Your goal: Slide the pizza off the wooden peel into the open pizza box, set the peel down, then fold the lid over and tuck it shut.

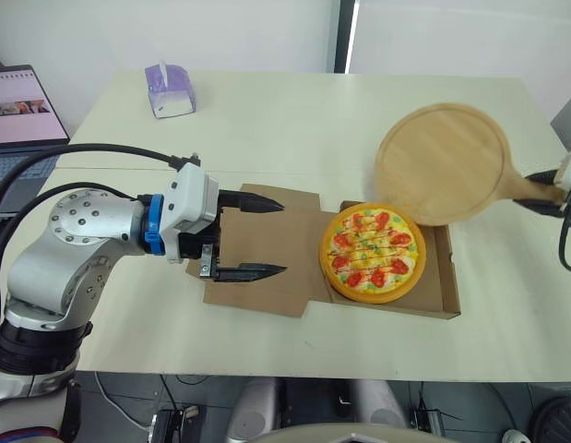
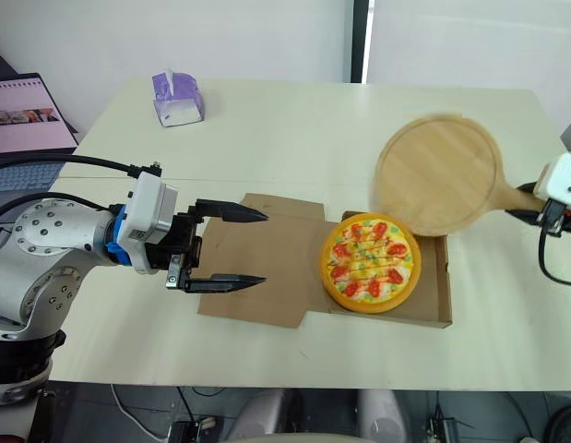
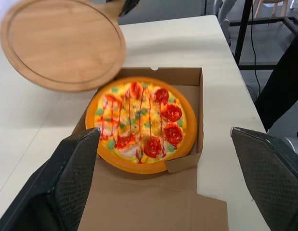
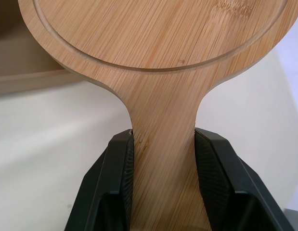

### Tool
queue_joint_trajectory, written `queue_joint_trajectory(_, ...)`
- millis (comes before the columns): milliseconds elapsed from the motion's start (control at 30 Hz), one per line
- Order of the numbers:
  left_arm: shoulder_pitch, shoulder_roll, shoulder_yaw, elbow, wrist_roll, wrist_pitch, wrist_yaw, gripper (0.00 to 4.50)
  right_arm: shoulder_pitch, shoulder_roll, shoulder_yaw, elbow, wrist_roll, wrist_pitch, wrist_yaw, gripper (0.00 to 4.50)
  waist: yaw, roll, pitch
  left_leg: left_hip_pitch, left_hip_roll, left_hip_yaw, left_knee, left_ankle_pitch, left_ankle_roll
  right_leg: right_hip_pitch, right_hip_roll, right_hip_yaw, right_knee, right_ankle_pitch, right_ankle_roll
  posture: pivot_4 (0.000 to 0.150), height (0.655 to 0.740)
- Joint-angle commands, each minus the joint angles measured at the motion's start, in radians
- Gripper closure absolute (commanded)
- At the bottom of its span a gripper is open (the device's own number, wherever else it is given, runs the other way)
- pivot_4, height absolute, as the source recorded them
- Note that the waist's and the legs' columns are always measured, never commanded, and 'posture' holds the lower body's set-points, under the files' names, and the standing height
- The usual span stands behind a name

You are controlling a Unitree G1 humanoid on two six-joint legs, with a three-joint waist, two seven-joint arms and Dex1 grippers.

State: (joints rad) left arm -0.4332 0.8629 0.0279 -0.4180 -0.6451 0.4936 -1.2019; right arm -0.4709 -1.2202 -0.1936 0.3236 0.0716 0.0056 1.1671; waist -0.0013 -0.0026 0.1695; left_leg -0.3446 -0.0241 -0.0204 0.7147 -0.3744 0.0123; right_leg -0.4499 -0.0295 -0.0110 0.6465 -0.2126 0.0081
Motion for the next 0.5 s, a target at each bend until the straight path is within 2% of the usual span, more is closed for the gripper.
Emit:
queue_joint_trajectory(33,0.0,0.004,0.026,-0.014,-0.008,-0.014,0.0,0.0,-0.055,-0.033,-0.027,0.038,0.005,-0.039,-0.018,2.97,0.0,0.0,0.0,0.0,0.0,0.0,0.0,0.0,0.0,0.0,0.0,0.0,0.0,0.0,0.0,0.15,0.7251)
queue_joint_trajectory(300,0.004,0.008,0.028,-0.015,-0.008,-0.016,-0.007,0.0,-0.041,-0.028,-0.035,0.035,0.03,-0.029,-0.012,2.97,0.0,0.0,0.0,0.0,0.0,0.0,0.0,0.0,0.0,0.0,0.0,0.0,0.0,0.0,0.0,0.15,0.7251)
queue_joint_trajectory(500,0.049,0.013,0.034,-0.024,0.005,-0.031,-0.011,0.0,0.092,0.001,-0.14,-0.009,0.089,0.097,-0.057,2.97,0.004,0.0,0.0,0.0,0.0,0.0,0.0,0.0,0.0,0.0,0.0,0.0,0.0,0.0,0.0,0.15,0.7251)
